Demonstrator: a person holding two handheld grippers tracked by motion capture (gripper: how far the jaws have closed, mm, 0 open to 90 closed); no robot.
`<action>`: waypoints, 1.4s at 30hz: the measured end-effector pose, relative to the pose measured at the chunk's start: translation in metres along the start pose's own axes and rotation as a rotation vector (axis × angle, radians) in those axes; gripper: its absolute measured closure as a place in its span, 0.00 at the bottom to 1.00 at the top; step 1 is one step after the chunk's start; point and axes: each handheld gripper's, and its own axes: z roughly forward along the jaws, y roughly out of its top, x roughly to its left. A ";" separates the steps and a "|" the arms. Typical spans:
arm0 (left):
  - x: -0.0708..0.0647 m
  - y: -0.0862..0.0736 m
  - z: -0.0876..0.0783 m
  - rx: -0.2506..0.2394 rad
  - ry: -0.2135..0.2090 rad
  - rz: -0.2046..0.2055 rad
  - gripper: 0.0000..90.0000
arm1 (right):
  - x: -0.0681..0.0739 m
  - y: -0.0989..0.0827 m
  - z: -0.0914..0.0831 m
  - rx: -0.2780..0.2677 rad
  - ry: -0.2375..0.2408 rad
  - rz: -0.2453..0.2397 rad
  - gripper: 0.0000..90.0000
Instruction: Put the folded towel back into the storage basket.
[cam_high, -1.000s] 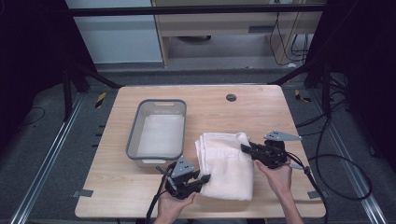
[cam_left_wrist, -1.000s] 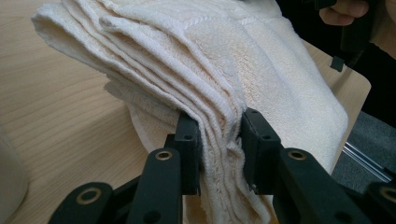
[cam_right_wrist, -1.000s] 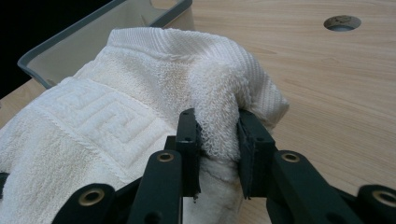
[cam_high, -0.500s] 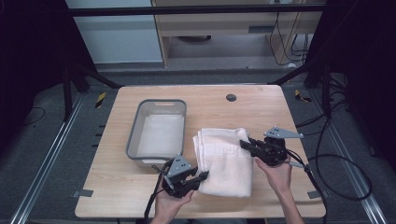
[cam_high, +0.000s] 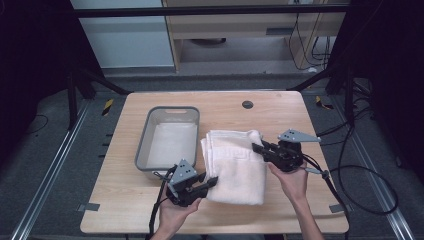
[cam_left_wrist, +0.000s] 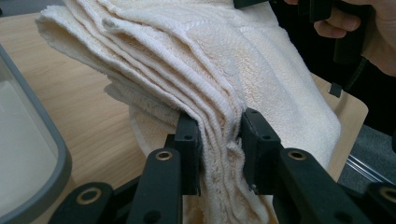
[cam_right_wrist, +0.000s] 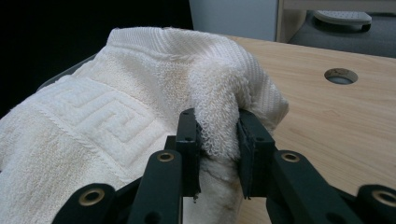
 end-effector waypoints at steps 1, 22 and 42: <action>0.000 0.000 0.000 0.000 0.000 0.000 0.78 | 0.000 0.000 0.000 0.000 0.000 0.000 0.81; 0.016 0.021 -0.024 -0.075 0.036 -0.008 0.78 | 0.015 0.036 0.009 -0.049 0.002 -0.033 0.81; 0.034 0.031 -0.044 -0.132 0.070 -0.032 0.78 | 0.029 0.062 0.025 -0.074 0.014 -0.053 0.81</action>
